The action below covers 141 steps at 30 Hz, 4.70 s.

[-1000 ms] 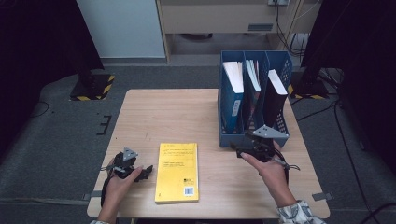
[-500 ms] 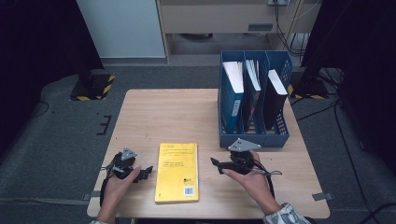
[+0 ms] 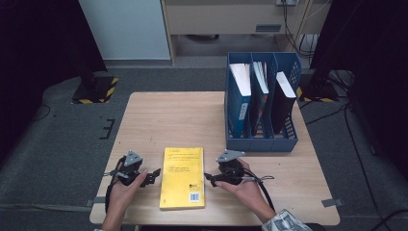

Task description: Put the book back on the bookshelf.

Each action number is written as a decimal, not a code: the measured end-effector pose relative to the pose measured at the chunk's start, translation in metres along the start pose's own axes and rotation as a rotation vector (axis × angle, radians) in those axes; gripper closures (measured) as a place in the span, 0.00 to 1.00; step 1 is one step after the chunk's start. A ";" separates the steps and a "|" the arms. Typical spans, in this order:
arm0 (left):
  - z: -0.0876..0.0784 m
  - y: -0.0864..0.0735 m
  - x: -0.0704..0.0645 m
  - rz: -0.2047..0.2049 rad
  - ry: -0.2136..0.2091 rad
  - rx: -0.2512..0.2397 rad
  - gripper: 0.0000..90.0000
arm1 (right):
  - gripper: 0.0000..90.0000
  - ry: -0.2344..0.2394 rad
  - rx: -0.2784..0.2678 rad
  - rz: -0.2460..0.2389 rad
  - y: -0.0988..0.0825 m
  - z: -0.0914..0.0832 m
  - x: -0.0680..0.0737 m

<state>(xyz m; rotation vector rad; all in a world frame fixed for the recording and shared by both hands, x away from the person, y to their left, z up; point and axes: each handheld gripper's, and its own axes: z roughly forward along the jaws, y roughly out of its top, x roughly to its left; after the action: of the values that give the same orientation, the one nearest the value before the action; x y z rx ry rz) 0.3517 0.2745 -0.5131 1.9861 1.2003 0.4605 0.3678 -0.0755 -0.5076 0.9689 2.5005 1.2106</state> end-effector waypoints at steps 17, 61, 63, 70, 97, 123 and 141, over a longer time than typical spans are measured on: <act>0.022 0.007 -0.029 0.070 -0.112 0.057 0.14 | 0.24 0.113 0.052 0.026 -0.004 0.030 0.020; 0.024 0.016 -0.035 -0.028 -0.227 -0.003 0.32 | 0.22 0.139 0.010 0.044 -0.009 0.037 0.026; 0.022 0.016 -0.037 -0.011 -0.228 0.000 0.32 | 0.22 0.138 0.009 0.044 -0.009 0.037 0.026; 0.013 0.014 -0.040 0.007 -0.252 0.000 0.40 | 0.22 0.138 0.005 0.043 -0.009 0.037 0.026; 0.026 0.023 -0.044 0.052 -0.199 -0.003 0.57 | 0.19 0.133 -0.004 0.035 -0.010 0.038 0.024; 0.034 0.022 -0.042 0.022 -0.172 0.003 0.59 | 0.16 0.126 -0.003 0.036 -0.009 0.039 0.022; 0.023 0.031 -0.043 0.020 -0.204 -0.060 0.90 | 0.11 0.124 0.006 0.039 -0.007 0.040 0.019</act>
<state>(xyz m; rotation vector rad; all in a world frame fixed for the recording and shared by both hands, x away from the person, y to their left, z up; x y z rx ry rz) 0.3634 0.2187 -0.5014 1.9435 1.0295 0.2919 0.3674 -0.0415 -0.5373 0.9768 2.5920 1.3138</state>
